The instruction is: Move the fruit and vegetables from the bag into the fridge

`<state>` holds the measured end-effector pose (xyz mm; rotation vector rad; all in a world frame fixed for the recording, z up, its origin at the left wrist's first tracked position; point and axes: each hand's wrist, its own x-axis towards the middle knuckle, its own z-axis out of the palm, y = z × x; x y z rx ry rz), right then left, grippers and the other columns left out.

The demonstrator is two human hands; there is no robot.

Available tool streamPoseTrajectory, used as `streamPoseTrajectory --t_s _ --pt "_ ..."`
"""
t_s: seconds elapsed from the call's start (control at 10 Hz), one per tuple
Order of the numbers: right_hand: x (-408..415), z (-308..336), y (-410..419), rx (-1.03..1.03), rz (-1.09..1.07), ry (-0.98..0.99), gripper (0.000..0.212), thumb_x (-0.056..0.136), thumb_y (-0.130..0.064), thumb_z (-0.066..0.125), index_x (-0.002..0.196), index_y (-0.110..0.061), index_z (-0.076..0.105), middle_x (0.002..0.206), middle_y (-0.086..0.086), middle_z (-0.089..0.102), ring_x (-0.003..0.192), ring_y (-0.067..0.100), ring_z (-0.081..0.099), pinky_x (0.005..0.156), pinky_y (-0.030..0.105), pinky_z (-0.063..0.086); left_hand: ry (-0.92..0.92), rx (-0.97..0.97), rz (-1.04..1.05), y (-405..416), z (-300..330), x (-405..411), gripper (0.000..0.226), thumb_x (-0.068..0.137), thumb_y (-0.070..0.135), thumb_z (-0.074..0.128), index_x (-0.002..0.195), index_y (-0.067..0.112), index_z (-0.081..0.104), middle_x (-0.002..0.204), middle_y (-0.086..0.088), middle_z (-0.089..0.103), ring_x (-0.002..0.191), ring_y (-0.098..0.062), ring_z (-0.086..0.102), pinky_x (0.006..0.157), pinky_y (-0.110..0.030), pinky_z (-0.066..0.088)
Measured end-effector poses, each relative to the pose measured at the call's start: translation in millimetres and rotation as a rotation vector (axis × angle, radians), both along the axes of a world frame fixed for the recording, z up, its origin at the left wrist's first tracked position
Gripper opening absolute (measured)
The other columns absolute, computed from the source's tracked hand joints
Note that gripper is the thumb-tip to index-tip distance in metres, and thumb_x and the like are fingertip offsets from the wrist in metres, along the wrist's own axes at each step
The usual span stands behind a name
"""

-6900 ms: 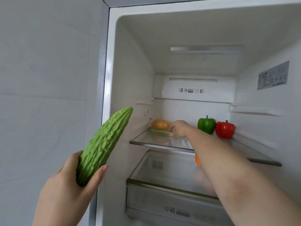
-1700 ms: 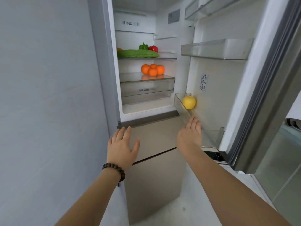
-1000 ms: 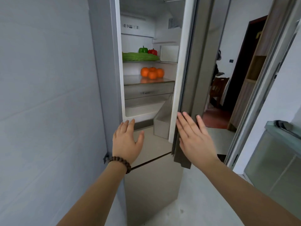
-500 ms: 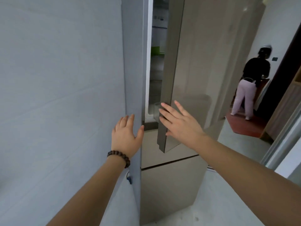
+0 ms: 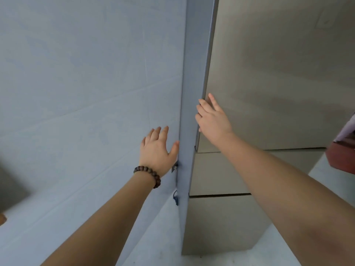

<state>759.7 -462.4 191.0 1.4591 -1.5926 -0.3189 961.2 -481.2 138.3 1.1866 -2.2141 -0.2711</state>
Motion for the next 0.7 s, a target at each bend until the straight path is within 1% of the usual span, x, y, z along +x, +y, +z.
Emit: streamPoseTrajectory --t_s 0.1,0.2,0.3,0.4,0.5,0.6,0.7 --pt "-3.5 0.3 -9.5 -0.019 0.002 0.023 0.035 0.082 -0.034 0.061 0.109 -0.014 0.067 0.124 0.007 0.061 0.129 0.026 0.045 0.115 0.052 0.019 -0.007 0.004 0.015 -3.8 -3.3 0.3 0.062 0.094 0.05 0.035 0.147 0.02 0.024 0.154 -0.006 0.027 0.144 -0.022 0.015 0.117 -0.041 0.013" --pt "-7.2 -1.1 -15.6 -0.035 0.02 0.041 0.033 0.08 -0.033 0.062 0.105 -0.014 0.069 0.118 0.007 0.064 0.125 0.026 0.049 0.114 0.052 0.023 -0.024 0.019 0.033 -7.5 -5.7 1.6 0.062 0.094 0.05 0.034 0.147 0.02 0.024 0.154 -0.006 0.026 0.144 -0.022 0.014 0.118 -0.041 0.013" --pt "-8.8 -2.1 -17.3 -0.047 0.027 0.044 0.032 0.079 -0.033 0.063 0.103 -0.012 0.069 0.114 0.006 0.065 0.124 0.026 0.05 0.113 0.052 0.023 -0.027 0.022 0.037 -9.5 -8.7 1.9 0.062 0.094 0.05 0.034 0.147 0.02 0.024 0.154 -0.006 0.027 0.144 -0.022 0.014 0.118 -0.042 0.013" --pt "-5.0 1.7 -15.0 0.016 -0.013 -0.013 0.037 0.089 -0.031 0.053 0.118 -0.01 0.06 0.128 0.008 0.056 0.137 0.026 0.033 0.117 0.052 0.009 -0.036 0.026 0.033 -8.1 -11.4 2.4 0.063 0.094 0.051 0.033 0.147 0.02 0.023 0.154 -0.005 0.026 0.144 -0.022 0.013 0.118 -0.042 0.013" --pt "7.6 2.1 -12.9 0.053 -0.01 -0.272 0.054 0.091 -0.038 0.052 0.133 -0.005 0.045 0.147 0.011 0.037 0.146 0.025 0.006 0.117 0.047 -0.006 -0.035 0.017 0.026 -7.1 -14.3 4.6 0.063 0.094 0.051 0.033 0.147 0.02 0.024 0.154 -0.006 0.027 0.144 -0.023 0.013 0.118 -0.042 0.012" --pt "26.3 -6.3 1.2 -0.084 0.138 -0.641 0.064 0.089 -0.038 0.056 0.141 -0.007 0.035 0.157 0.007 0.019 0.147 0.022 0.001 0.12 0.041 -0.002 -0.027 0.009 0.005 2.5 -15.8 8.3 0.063 0.094 0.051 0.034 0.147 0.019 0.025 0.153 -0.007 0.027 0.144 -0.023 0.013 0.118 -0.042 0.012" --pt "36.5 -23.1 24.0 -0.244 0.175 -0.808 0.061 0.093 -0.038 0.049 0.144 -0.01 0.032 0.157 0.006 0.016 0.147 0.022 0.002 0.12 0.04 0.001 -0.029 -0.013 -0.004 5.5 -18.4 9.9 0.063 0.094 0.051 0.034 0.147 0.019 0.024 0.154 -0.007 0.027 0.144 -0.023 0.013 0.118 -0.042 0.012"
